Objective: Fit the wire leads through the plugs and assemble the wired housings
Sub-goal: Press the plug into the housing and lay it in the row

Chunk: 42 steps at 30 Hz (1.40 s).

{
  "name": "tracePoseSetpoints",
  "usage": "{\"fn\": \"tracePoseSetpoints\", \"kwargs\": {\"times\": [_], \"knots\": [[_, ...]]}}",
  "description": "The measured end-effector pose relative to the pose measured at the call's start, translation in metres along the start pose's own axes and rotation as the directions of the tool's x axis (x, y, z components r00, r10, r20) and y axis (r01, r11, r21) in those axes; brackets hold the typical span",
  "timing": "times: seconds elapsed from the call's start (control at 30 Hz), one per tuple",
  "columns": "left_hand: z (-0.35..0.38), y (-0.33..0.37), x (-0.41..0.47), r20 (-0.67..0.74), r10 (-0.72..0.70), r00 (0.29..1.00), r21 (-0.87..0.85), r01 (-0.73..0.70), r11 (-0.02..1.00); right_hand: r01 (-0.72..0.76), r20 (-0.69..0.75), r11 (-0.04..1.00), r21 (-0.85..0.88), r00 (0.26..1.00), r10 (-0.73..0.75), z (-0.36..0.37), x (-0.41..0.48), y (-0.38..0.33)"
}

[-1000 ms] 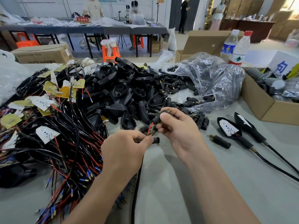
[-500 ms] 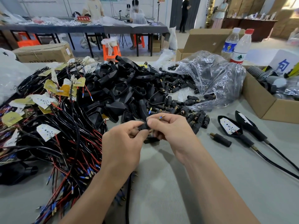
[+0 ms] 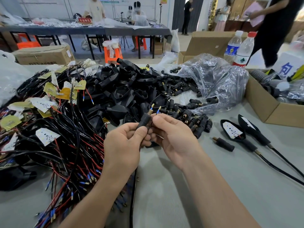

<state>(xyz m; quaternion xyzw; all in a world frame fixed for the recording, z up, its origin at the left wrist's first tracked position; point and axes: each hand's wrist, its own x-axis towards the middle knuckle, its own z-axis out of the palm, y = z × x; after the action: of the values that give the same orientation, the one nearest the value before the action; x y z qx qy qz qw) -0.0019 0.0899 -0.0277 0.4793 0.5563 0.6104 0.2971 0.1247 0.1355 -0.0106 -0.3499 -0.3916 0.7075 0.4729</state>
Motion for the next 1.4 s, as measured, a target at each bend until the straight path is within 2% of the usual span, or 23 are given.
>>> {"fn": "tracePoseSetpoints", "kwargs": {"times": [0.1, 0.2, 0.4, 0.57, 0.67, 0.77, 0.83, 0.9, 1.0, 1.2, 1.3, 1.4], "knots": [[0.002, -0.001, 0.0, 0.0, -0.031, 1.0, -0.021, 0.031, 0.999, 0.027, -0.073, 1.0, 0.0, 0.997, -0.027, 0.004, -0.001, 0.003], [-0.001, -0.005, 0.002, -0.037, -0.008, 0.999, 0.096, 0.011, 0.995, 0.076, -0.13, 0.997, -0.031, 0.988, -0.079, 0.005, -0.002, 0.003], [0.0, -0.003, -0.006, 0.008, 0.071, 0.997, 0.266, -0.071, 0.961, 0.186, -0.17, 0.974, -0.126, 0.964, -0.206, 0.005, 0.0, 0.003], [-0.003, 0.006, -0.009, 0.066, 0.114, 0.991, 0.416, -0.131, 0.9, 0.201, -0.287, 0.976, -0.087, 0.933, -0.218, -0.001, 0.004, 0.002], [-0.004, 0.009, -0.009, 0.175, -0.006, 0.985, 0.29, -0.045, 0.956, 0.199, -0.344, 0.98, 0.001, 0.92, -0.187, -0.003, 0.007, 0.002], [-0.005, 0.007, -0.004, 0.427, -0.162, 0.89, 0.161, 0.102, 0.982, 0.198, -0.33, 0.978, 0.068, 0.929, -0.165, -0.001, 0.007, 0.003], [-0.002, 0.003, -0.006, 0.486, -0.205, 0.85, 0.155, 0.148, 0.977, 0.184, -0.298, 0.98, 0.08, 0.942, -0.153, -0.002, 0.006, 0.002], [0.001, -0.003, -0.007, 0.398, -0.189, 0.898, 0.19, 0.121, 0.974, 0.156, -0.247, 0.985, 0.068, 0.96, -0.135, -0.002, 0.006, 0.001], [0.002, -0.004, -0.004, 0.267, -0.139, 0.954, 0.127, 0.108, 0.986, 0.127, -0.159, 0.992, 0.007, 0.979, -0.124, -0.001, 0.004, 0.001], [0.001, 0.0, 0.0, 0.145, -0.305, 0.941, -0.128, 0.323, 0.938, 0.173, -0.193, 0.972, -0.158, 0.96, -0.203, 0.002, 0.002, 0.0], [-0.003, 0.001, 0.004, 0.091, -0.342, 0.935, -0.259, 0.354, 0.899, 0.194, -0.125, 0.941, -0.277, 0.964, -0.236, 0.004, 0.0, 0.0], [-0.006, 0.0, 0.008, 0.091, -0.333, 0.939, -0.341, 0.344, 0.875, 0.182, -0.075, 0.949, -0.256, 0.976, -0.207, 0.005, 0.0, 0.0]]}}
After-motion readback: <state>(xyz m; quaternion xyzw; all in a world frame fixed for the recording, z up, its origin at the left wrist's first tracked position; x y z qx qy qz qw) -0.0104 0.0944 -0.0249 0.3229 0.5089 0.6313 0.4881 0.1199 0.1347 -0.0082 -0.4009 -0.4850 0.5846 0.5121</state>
